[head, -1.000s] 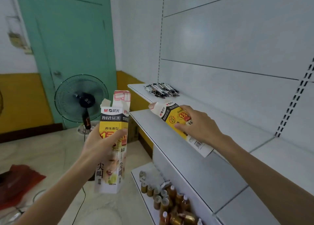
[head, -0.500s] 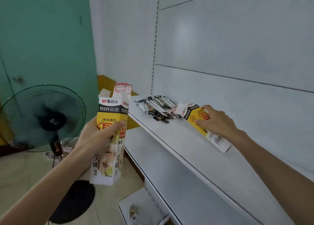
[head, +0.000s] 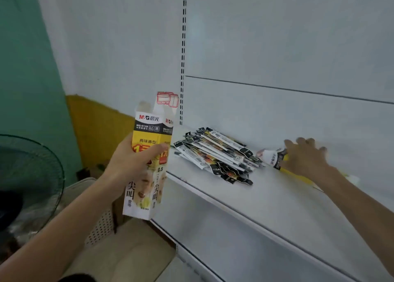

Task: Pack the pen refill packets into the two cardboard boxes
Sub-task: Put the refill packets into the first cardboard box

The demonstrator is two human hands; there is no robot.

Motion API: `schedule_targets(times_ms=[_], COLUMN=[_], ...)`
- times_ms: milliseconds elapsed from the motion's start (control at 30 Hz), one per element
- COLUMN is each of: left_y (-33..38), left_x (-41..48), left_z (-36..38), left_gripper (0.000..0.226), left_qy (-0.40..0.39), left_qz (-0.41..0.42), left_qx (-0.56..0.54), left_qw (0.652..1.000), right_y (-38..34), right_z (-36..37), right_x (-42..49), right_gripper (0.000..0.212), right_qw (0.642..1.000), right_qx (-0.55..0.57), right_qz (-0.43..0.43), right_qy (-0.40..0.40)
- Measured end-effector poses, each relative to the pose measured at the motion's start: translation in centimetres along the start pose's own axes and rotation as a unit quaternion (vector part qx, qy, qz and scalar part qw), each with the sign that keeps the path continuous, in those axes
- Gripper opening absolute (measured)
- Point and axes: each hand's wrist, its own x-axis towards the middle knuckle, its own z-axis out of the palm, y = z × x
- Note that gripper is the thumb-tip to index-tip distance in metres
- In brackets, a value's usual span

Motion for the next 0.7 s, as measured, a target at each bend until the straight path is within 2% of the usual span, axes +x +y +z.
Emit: schedule_targets(times_ms=[67,167,267,433,500,600,700], left_y=[0.1,-0.3,-1.0,-2.1,-2.6,-3.2,-3.8], left_x=[3.0,6.9,9.9,14.2,15.4,16.6,17.5], left_z=[-1.0,-1.3,-0.8,0.3,0.5,0.6,0.4], left_gripper=[0.040,0.053,0.072,0.078,0.071,0.049,0.034], left_qy=[-0.011,-0.006,-0.014,-0.039,-0.044,-0.053,-0.098], left_qz=[0.024,0.060,0.068,0.082,0.105,0.123,0.129], left_qx=[-0.010,-0.037,-0.061,-0.072,-0.072,-0.100,-0.137], left_qw=[1.000,0.998,0.996,0.993,0.991,0.986,0.977], right_y=[-3.9,-9.7,-13.5,-16.1,-16.5,-16.6,-16.7], right_z=[-1.6,-2.8,-2.6,-1.5,-1.5,-2.3,-3.2], right_x=[-0.3,-0.7,0.1,3.1,4.1,5.2,5.9], right_gripper=[0.050,0.030,0.025,0.034,0.034,0.034,0.019], right_qw=[0.995,0.974,0.963,0.966,0.962,0.952,0.941], right_qx=[0.077,0.194,0.210,0.193,0.208,0.230,0.270], right_qz=[-0.051,-0.119,-0.171,-0.169,-0.167,-0.168,-0.154], right_qy=[0.045,0.025,-0.002,-0.029,-0.065,-0.109,-0.135])
